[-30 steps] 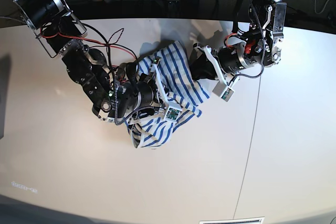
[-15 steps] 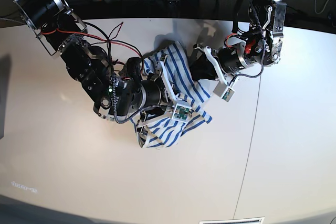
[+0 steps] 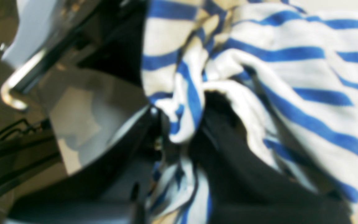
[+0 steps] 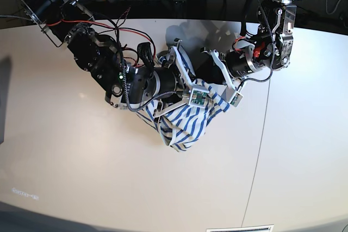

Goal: Fold the T-shirt properly
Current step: 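Lay the folded bundle down with both grippers and press it flat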

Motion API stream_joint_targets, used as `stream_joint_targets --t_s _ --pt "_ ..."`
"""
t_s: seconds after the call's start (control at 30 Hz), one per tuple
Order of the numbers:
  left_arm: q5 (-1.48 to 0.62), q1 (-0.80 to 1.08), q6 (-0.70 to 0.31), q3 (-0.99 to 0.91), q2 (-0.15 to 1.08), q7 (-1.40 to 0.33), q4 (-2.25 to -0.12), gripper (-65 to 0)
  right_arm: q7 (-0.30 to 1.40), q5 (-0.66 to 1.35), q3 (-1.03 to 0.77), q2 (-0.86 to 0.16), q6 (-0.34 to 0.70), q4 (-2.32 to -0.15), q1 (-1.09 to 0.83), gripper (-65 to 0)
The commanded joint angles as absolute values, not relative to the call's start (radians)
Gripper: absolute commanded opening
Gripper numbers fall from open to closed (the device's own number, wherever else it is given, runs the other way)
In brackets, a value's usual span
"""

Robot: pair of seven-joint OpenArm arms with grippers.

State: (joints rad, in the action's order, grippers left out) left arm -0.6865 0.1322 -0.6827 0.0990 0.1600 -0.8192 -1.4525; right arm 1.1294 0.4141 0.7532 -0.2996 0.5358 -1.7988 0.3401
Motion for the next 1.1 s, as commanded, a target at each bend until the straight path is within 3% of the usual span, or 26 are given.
stream_joint_targets --t_s 0.0,0.3,0.5,0.8,0.97,1.07 --pt "-0.669 0.12 -0.689 0.099 0.161 -0.845 -1.456 -57.4 1.095 0.408 0.765 -0.297 0.542 -1.816 0.356 -65.0" --pt "-0.713 0.086 -0.694 0.068 0.161 -0.88 -1.457 -57.4 1.068 0.348 0.82 -0.299 0.542 -1.787 0.356 -65.0" --pt "-0.78 0.083 -0.698 -0.072 0.165 -0.917 -1.481 -57.4 1.066 0.337 0.82 -0.3 0.542 -1.782 0.356 -65.0" --pt "-0.857 0.081 -0.698 -0.169 0.27 -0.947 -1.504 -57.4 1.066 0.407 0.82 -0.299 0.542 -1.783 0.356 -64.8" --pt "-0.857 0.081 -0.698 -0.169 0.278 -0.947 -1.504 -57.4 1.063 0.441 0.821 -0.295 0.542 -1.783 0.356 -40.6" --pt "-0.857 0.081 -0.698 -0.169 0.278 -0.947 -1.504 -57.4 1.054 0.482 0.821 -0.284 0.542 -1.783 0.356 -31.5"
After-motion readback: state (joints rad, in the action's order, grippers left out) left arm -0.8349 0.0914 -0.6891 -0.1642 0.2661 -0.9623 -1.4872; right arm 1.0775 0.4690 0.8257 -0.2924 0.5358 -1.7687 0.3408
